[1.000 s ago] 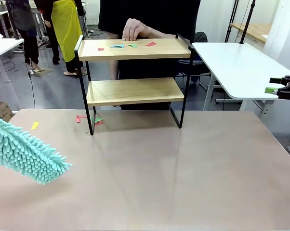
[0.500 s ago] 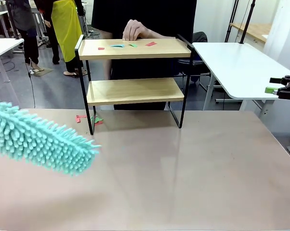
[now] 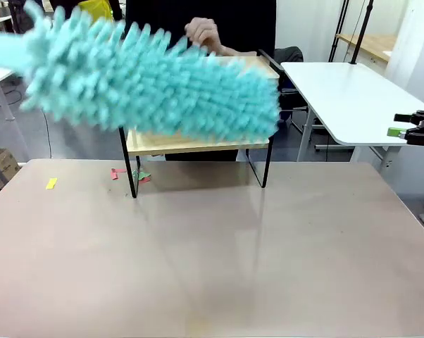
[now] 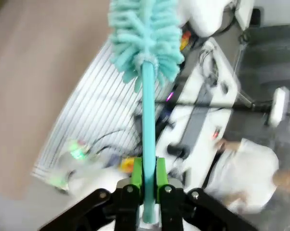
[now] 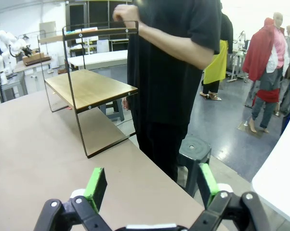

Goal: Clean the shelf.
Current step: Clean the specific section of the Shelf indicated by the human with the Duster.

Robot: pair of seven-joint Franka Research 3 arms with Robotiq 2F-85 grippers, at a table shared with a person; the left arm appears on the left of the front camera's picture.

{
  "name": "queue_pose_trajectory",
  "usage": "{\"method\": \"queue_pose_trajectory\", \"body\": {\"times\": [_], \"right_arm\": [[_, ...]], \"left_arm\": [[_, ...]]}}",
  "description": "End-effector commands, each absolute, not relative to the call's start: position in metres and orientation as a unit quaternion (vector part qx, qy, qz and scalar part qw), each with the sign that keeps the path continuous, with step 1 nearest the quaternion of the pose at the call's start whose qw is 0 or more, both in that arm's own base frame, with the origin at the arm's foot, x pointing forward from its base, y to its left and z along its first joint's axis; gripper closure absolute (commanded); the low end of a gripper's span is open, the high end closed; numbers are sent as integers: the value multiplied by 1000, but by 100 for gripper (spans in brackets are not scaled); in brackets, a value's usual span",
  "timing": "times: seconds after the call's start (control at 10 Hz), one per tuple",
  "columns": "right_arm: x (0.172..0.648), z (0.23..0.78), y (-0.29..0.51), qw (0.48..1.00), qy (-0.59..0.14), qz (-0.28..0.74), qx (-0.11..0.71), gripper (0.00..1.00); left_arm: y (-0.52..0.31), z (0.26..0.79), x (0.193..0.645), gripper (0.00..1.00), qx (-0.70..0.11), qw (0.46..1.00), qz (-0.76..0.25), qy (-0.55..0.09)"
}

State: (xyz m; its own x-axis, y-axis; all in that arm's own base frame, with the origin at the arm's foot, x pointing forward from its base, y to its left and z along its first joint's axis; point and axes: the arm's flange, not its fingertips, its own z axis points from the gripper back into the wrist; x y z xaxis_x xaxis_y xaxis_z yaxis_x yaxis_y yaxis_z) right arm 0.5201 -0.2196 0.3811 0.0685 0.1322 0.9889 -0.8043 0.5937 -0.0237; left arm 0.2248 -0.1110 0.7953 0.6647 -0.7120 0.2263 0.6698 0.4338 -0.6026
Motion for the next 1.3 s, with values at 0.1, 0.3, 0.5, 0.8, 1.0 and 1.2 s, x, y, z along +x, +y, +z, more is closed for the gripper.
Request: {"method": "queue_pose_trajectory", "body": {"times": [0.1, 0.3, 0.5, 0.8, 1.0, 1.2], "right_arm": [[521, 387, -217, 681, -582, 344, 283, 0], [521, 387, -217, 681, -582, 344, 283, 0], [521, 387, -217, 681, -582, 344, 283, 0], [521, 387, -217, 681, -582, 344, 283, 0], [521, 387, -217, 681, -582, 344, 283, 0], [521, 387, -217, 681, -582, 344, 283, 0]], "left_arm": [[-188, 844, 205, 87, -363, 915, -154, -87], [-245, 863, 225, 87, -346, 929, -25, -128], [-303, 868, 259, 87, -321, 935, 26, -146], [-367, 866, 289, 87, -215, 966, -11, -141], [-335, 853, 270, 87, -316, 932, 25, -177], [-355, 848, 284, 87, -288, 943, 9, -166]]}}
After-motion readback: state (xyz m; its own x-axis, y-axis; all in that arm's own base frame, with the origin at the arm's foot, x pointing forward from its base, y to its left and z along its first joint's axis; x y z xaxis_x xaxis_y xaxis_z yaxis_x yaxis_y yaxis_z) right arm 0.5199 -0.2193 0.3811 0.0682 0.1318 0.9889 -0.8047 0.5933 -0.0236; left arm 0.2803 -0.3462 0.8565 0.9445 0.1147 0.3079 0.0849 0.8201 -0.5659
